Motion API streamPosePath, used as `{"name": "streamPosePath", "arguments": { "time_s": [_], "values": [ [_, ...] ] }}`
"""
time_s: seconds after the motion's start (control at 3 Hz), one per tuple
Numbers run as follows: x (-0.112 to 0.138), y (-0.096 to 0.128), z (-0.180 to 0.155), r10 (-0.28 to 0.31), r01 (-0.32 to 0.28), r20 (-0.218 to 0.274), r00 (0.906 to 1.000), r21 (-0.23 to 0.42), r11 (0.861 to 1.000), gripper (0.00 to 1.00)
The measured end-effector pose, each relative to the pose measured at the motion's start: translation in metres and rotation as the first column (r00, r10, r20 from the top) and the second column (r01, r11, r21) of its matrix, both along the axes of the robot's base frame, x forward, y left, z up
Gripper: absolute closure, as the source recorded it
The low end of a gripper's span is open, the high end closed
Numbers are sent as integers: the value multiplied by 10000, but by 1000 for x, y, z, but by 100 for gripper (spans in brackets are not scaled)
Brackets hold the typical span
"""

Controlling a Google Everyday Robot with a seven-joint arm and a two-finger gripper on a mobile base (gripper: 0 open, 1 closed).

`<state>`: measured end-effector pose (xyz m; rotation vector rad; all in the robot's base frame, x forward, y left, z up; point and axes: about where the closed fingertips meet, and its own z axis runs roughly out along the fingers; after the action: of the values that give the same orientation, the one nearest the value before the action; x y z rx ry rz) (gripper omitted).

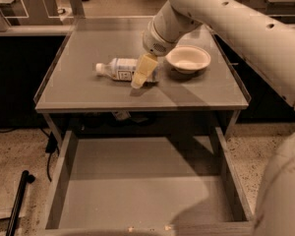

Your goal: Place blue plastic bottle into top drawer

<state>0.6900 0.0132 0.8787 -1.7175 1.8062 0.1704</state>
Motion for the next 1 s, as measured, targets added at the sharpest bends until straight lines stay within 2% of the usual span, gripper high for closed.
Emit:
{"name": "streamPosePath", "arguments": {
  "time_s": [0.67,1.0],
  "values": [
    [13,5,-37,-199,189,-729,9971,-145,9997,0],
    [13,5,-37,-198,188,-734,9971,-146,9997,26]
  ]
}}
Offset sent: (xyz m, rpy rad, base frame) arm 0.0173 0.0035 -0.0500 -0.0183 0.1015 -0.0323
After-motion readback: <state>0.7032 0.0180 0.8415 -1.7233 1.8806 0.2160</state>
